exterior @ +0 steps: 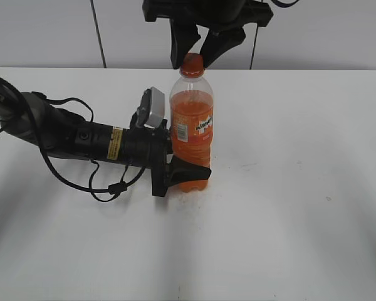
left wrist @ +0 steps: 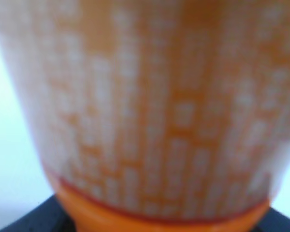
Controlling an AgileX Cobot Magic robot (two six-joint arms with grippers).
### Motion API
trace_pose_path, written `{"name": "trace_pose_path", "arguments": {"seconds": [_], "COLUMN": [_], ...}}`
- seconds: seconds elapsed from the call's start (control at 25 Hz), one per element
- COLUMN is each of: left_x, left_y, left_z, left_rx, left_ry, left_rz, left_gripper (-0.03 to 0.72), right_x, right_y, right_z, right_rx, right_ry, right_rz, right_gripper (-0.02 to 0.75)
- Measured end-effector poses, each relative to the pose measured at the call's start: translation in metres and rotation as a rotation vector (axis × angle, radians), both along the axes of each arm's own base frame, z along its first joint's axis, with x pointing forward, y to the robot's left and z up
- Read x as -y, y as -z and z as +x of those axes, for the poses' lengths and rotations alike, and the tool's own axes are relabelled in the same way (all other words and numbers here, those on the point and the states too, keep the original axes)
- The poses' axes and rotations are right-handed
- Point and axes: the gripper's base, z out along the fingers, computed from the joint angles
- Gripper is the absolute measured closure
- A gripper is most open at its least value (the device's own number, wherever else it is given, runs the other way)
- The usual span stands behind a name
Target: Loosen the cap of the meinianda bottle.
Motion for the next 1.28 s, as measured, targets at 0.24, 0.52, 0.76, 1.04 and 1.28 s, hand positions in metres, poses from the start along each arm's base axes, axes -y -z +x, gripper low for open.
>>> {"name": "trace_pose_path", "arguments": {"seconds": [0.24,0.52,0.76,1.04,1.28], "left_x": [0.0,0.0,0.0,0.0,0.0], "left_y": [0.0,0.0,0.0,0.0,0.0], "left_z": [0.0,0.0,0.0,0.0,0.0], "left_rx": [-0.001,-0.001,-0.001,0.0,0.0], "left_ry": [0.0,0.0,0.0,0.001,0.004], "left_rz": [0.0,0.0,0.0,0.003,0.001], "left_gripper": [0.288,0.288,0.288,0.288,0.288], "right_x": [0.0,0.0,0.0,0.001,0.002], "right_y": [0.0,0.001,0.001,0.006,0.009], "right_z": [0.0,0.0,0.0,-0.001,-0.003], "right_rx": [0.004,0.004,0.004,-0.011,-0.025], "right_ry": [-0.011,-0.015,-0.015,-0.015,-0.017], "right_rz": [-0.004,-0.006,-0.006,-0.017,-0.024], "right_gripper": [0.394,0.394,0.394,0.394,0.423]}}
